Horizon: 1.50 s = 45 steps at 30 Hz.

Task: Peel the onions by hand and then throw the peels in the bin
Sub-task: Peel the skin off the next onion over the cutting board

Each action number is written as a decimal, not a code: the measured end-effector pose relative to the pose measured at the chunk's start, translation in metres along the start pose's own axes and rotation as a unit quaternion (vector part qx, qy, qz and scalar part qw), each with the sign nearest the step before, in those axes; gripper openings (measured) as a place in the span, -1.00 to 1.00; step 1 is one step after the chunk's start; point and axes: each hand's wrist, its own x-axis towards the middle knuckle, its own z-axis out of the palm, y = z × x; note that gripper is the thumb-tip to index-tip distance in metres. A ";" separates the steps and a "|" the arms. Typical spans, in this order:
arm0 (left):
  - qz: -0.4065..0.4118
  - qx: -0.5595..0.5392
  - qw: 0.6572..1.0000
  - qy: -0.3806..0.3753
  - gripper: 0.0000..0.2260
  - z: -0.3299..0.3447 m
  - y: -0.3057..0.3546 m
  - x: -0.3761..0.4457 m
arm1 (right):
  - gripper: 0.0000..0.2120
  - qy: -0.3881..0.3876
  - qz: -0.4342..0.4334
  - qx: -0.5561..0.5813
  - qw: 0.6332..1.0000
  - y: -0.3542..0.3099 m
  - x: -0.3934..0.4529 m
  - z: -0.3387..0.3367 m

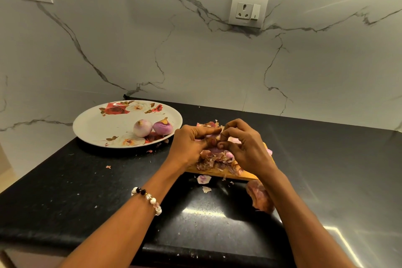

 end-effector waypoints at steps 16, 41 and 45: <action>-0.011 -0.073 0.997 0.036 -0.70 0.003 0.004 0.001 | -0.88 0.075 0.005 0.047 0.996 0.001 0.004 -0.001; -0.035 -0.131 0.989 0.066 -0.71 0.003 0.006 0.003 | -0.76 0.082 0.021 0.077 0.993 -0.005 0.005 -0.002; -0.018 -0.095 0.993 0.074 -0.70 0.005 0.006 0.001 | -0.84 0.112 -0.006 0.045 0.993 -0.002 0.005 -0.002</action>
